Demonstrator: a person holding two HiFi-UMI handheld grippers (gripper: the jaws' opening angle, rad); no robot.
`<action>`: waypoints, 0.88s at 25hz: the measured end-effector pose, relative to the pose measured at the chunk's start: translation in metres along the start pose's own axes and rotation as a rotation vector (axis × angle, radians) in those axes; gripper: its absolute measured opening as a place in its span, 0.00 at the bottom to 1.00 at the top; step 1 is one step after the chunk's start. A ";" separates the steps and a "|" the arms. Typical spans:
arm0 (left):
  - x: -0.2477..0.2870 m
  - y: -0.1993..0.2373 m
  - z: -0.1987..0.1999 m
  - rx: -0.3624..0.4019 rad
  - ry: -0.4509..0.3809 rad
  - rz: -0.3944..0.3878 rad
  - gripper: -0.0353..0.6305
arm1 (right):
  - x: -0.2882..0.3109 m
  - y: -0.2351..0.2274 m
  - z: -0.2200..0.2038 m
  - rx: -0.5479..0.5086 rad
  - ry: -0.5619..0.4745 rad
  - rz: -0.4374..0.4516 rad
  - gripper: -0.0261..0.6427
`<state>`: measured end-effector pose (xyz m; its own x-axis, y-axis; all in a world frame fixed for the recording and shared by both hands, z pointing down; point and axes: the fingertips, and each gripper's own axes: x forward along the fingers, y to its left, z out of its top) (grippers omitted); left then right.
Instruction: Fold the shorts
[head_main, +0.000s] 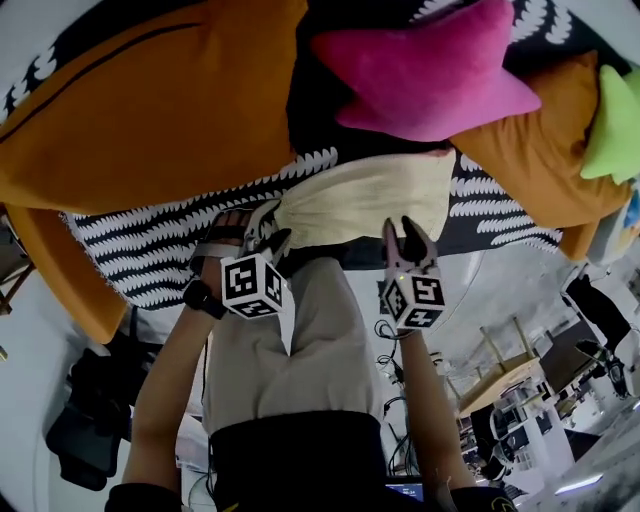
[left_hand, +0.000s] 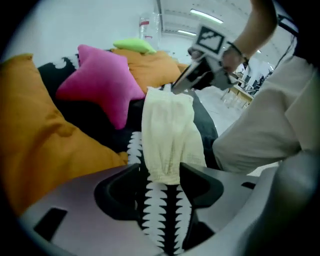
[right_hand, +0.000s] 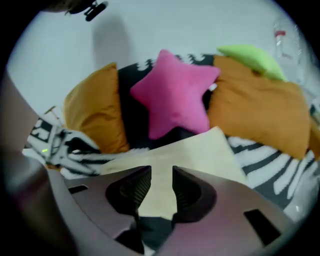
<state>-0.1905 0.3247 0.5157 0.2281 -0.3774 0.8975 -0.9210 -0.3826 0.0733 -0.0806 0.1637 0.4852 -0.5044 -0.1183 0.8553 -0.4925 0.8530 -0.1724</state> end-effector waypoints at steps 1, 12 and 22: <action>0.007 0.002 -0.005 -0.051 0.029 -0.034 0.43 | 0.002 0.039 -0.017 -0.021 0.078 0.119 0.28; 0.006 0.013 0.049 0.053 -0.077 -0.090 0.31 | 0.017 0.115 -0.056 0.535 0.265 0.216 0.39; 0.116 -0.013 0.145 1.412 -0.044 -0.243 0.51 | 0.034 -0.004 -0.073 -0.133 0.256 -0.130 0.39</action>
<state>-0.1056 0.1632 0.5559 0.3647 -0.1974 0.9100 0.2152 -0.9329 -0.2886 -0.0439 0.1937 0.5510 -0.2400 -0.1132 0.9641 -0.4356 0.9002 -0.0027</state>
